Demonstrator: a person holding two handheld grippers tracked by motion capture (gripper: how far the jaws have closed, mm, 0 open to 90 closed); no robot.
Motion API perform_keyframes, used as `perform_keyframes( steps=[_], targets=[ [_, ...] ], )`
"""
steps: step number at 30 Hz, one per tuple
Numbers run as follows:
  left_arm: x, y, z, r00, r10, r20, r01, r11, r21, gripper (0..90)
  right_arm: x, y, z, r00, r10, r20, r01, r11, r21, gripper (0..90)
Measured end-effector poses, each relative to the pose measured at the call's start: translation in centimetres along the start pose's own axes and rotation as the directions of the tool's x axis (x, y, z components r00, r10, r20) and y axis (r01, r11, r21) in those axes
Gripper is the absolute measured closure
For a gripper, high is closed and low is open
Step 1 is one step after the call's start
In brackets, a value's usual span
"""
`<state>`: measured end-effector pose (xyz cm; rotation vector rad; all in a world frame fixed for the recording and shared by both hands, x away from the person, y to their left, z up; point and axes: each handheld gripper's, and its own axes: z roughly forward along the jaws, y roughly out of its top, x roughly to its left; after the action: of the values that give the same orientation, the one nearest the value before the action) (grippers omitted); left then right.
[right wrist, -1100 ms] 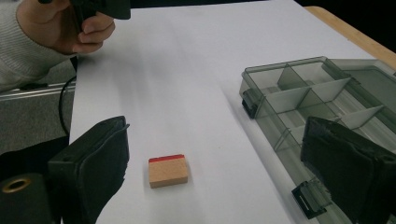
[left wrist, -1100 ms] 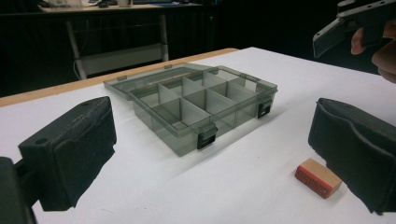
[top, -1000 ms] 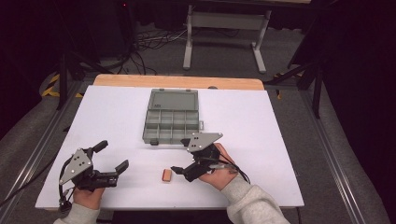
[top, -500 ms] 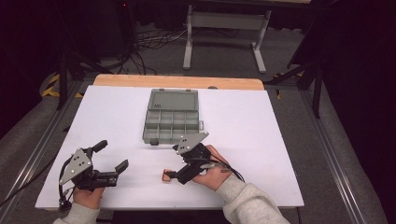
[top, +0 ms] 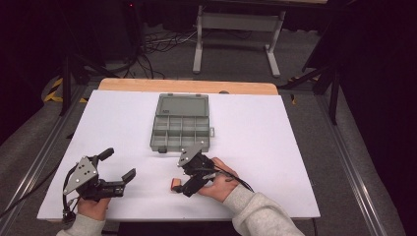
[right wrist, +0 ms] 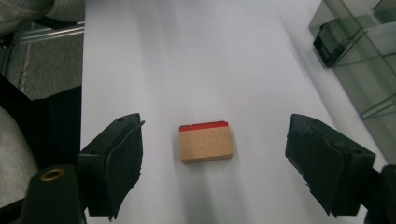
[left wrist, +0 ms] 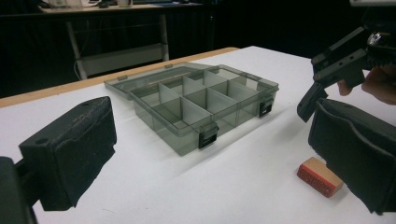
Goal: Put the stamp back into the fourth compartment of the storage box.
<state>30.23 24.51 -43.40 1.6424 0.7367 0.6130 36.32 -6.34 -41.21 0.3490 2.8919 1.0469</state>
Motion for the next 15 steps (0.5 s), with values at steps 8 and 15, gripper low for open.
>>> perform_keyframes(
  steps=[8,15],
  targets=[
    [0.0,0.0,0.0,1.0,-0.004,-0.001,0.004,1.0,-0.002,1.6,-0.1,0.1,1.2,0.9999,-0.011,0.0,0.011,0.998,0.054,22.1],
    [-0.1,0.0,0.0,1.0,-0.004,-0.002,0.004,1.0,0.001,1.6,0.1,0.2,2.1,0.9995,-0.032,-0.001,0.032,0.996,0.088,24.1]
  ],
)
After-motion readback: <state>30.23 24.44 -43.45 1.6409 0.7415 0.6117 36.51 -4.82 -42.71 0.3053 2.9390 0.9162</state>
